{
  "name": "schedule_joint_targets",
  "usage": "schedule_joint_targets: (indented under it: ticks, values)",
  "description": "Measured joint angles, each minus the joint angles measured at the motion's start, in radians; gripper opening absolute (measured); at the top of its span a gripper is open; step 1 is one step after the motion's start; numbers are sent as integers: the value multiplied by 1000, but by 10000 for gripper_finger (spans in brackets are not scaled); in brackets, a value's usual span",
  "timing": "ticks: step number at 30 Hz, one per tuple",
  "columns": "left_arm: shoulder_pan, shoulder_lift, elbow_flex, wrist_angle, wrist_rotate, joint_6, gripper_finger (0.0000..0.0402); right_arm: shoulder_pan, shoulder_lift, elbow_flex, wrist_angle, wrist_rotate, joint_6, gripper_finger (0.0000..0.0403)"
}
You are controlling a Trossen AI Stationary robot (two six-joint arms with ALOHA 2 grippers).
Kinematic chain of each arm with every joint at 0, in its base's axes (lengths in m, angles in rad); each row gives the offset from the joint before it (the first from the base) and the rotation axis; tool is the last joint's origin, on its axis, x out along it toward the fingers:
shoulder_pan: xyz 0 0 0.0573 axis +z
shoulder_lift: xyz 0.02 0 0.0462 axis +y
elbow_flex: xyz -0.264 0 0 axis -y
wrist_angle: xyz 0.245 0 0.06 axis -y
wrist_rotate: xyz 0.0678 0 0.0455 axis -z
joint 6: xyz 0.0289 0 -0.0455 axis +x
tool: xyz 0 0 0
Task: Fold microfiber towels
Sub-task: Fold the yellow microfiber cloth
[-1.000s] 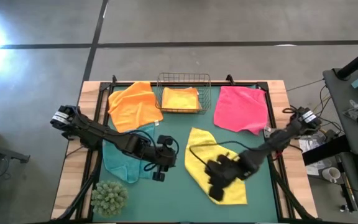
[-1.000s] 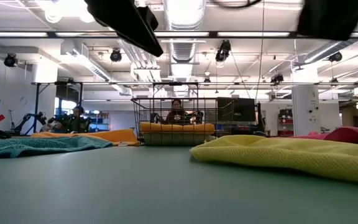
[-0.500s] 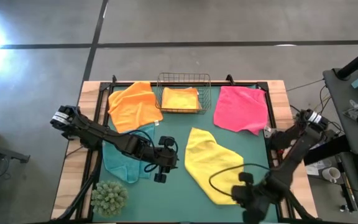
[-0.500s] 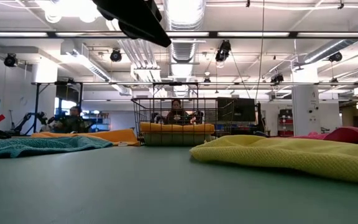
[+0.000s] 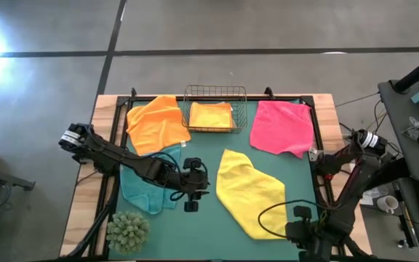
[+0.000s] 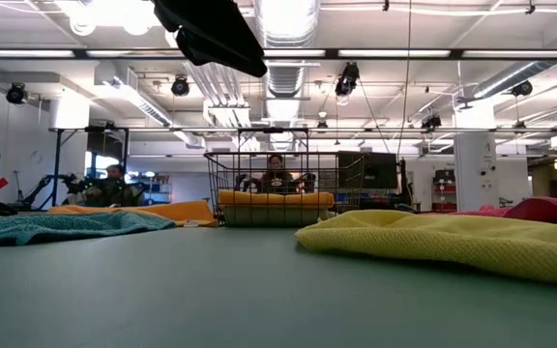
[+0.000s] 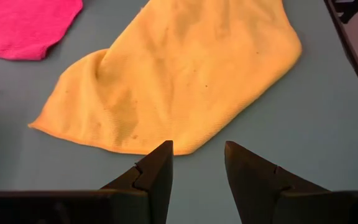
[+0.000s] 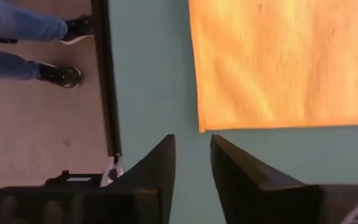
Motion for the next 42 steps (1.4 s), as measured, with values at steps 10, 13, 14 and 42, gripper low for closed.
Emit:
schedule_joint_targets:
  ticks: [10, 13, 14, 42]
  values:
    - [-1, 0, 0, 0, -3, -2, 129, 1, 0, -131, 162, 2, -121, 187]
    - [-1, 0, 0, 0, -3, -2, 129, 1, 0, -163, 180, 3, -133, 193]
    - [-1, 0, 0, -1, -3, -2, 129, 1, 4, -174, 189, 4, -133, 193]
    - [-1, 0, -1, -2, -3, 0, 129, -32, 204, -136, 199, 99, -51, 77]
